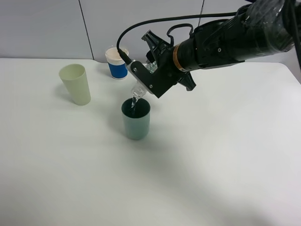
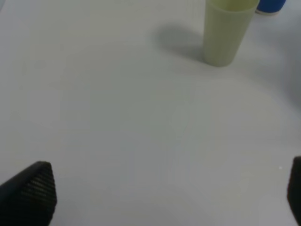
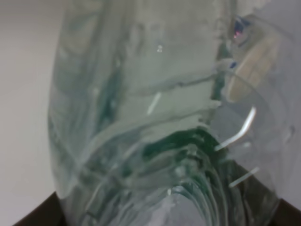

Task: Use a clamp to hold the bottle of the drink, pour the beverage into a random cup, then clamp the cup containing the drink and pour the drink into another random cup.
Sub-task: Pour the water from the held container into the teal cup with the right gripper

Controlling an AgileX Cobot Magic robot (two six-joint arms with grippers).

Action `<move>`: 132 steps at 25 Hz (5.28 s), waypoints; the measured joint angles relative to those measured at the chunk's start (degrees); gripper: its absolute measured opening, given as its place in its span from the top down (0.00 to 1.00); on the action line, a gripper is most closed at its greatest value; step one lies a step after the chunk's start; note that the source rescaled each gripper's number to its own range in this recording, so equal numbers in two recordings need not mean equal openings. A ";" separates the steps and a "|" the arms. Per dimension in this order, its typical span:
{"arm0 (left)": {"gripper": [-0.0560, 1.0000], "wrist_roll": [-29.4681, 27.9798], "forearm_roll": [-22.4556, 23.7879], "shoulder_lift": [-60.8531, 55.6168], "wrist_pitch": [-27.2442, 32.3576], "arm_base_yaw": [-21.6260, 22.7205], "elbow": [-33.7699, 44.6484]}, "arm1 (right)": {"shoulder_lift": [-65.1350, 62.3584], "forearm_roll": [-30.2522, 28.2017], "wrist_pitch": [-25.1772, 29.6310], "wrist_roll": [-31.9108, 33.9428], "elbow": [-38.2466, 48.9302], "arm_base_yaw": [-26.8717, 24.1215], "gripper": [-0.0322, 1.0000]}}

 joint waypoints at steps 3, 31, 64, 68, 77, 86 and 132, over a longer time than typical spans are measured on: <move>0.00 0.00 0.00 0.00 0.00 0.00 0.00 | 0.00 -0.02 0.52 -0.05 0.00 0.52 0.96; 0.00 0.00 0.00 0.00 0.00 0.00 0.00 | 0.00 -6.49 1.58 -0.05 -1.97 0.59 0.96; 0.00 0.00 0.00 0.00 0.00 0.00 0.00 | 0.00 -10.01 1.05 -0.11 -3.55 0.59 0.96; 0.00 0.00 0.00 0.00 0.00 0.00 0.00 | 0.00 -11.28 0.10 -0.36 -3.83 0.59 0.96; 0.00 0.00 0.00 0.00 0.00 0.00 0.00 | 0.00 -12.09 -0.12 -4.64 -3.83 0.59 0.96; 0.00 0.00 0.00 0.00 0.00 0.00 0.00 | 0.00 -12.68 -0.12 -5.66 -3.83 0.59 0.96; 0.00 0.00 0.00 0.00 0.00 0.00 0.00 | 0.00 -20.17 -3.09 -12.57 -3.94 2.22 0.96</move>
